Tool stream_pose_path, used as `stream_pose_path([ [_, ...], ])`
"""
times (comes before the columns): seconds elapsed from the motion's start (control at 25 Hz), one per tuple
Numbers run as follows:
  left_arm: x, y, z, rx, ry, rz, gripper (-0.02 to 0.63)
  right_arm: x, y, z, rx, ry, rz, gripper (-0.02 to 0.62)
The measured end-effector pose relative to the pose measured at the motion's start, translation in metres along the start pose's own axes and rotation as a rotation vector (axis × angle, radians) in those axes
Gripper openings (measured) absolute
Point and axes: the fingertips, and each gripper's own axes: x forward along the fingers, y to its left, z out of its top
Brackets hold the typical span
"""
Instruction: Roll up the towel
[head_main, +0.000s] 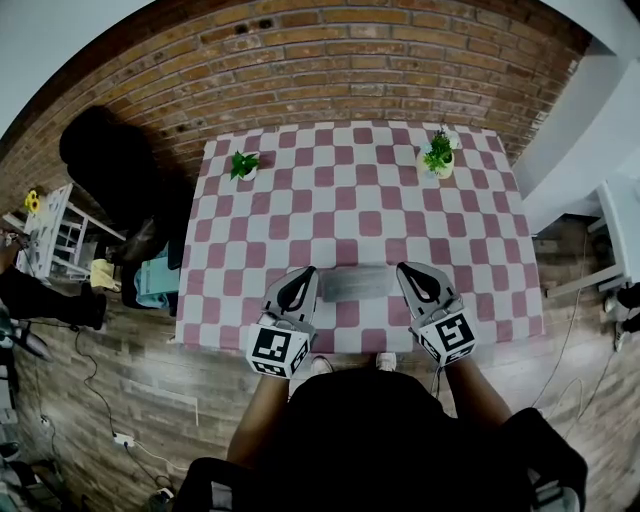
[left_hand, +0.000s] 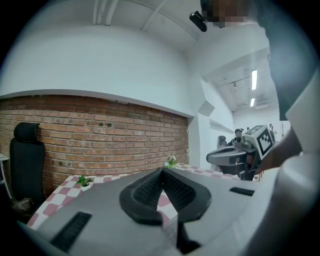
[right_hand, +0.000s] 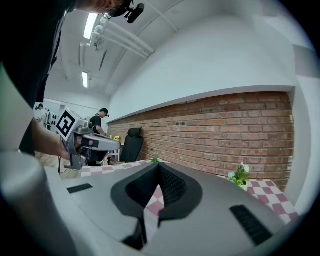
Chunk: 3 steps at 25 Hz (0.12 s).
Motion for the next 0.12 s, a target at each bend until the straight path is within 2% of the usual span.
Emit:
stream_pose_path([
  [0.12,0.0034,0.0033,-0.0004,0.004,0.005,-0.002,-0.006,0.0022,-0.0017,-0.002,-0.002,0.003,-0.005,-0.002],
])
